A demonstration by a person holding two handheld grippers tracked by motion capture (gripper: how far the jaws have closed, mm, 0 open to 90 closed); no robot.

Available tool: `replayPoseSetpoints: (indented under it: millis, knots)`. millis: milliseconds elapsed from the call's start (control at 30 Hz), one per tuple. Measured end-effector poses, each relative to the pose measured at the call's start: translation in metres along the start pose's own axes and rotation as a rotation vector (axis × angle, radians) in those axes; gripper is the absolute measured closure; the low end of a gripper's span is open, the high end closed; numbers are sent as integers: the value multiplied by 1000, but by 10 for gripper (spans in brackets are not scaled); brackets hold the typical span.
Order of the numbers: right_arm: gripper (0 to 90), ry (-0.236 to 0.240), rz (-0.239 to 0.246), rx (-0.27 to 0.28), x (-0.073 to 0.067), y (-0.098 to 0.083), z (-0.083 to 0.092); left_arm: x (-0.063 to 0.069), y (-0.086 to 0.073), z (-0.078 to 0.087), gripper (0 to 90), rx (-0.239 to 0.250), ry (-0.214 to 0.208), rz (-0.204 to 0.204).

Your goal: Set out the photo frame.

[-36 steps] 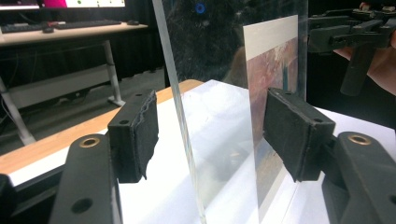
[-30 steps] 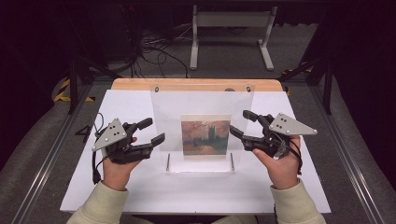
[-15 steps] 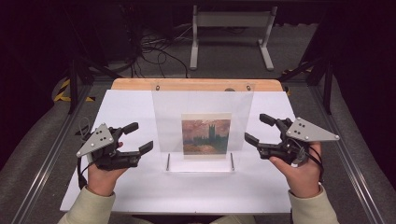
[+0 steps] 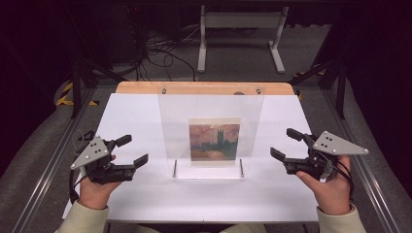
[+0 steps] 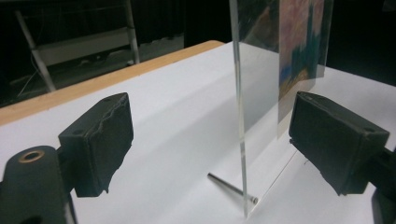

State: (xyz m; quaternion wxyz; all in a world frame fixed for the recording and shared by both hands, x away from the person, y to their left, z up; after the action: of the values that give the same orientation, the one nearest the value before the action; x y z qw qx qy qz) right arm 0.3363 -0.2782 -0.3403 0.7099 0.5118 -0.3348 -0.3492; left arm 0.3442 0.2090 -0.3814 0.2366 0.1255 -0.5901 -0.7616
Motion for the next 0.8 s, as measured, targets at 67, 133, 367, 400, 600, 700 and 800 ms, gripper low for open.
replayPoseSetpoints:
  millis: [67,133,367,400,600,700,800]
  knots:
    - [178,-2,-5,-12,3,-6,0,-2,-7,2,137,-5,6,12]
    - [177,-7,1,-24,6,-11,1,-5,-14,4,134,-18,12,20]
    - [160,-3,9,-65,12,-33,-3,-8,-33,3,121,-46,2,12]
    - [155,1,7,-71,12,-36,-4,-9,-36,3,119,-50,9,4]
    - [151,-5,5,-91,13,-52,-8,-13,-55,4,117,-50,21,4]
    - [151,-2,1,-92,14,-61,-10,-17,-63,5,117,-28,12,15]
    - [152,-2,-8,-99,15,-71,-12,-19,-71,6,122,7,21,37]
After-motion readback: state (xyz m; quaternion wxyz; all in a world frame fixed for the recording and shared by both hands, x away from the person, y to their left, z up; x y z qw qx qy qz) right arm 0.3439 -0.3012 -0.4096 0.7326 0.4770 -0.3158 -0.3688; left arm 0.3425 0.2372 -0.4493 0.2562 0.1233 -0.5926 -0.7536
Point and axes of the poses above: each handheld gripper's, and its own axes: z roughly backward along the jaws, y roughly out of its top, x roughly to its right, the point moved 4 cm from there along -z, roughly forward along the jaws, and after that the axes turned 11 degrees about -y, right-handed, at the moved point
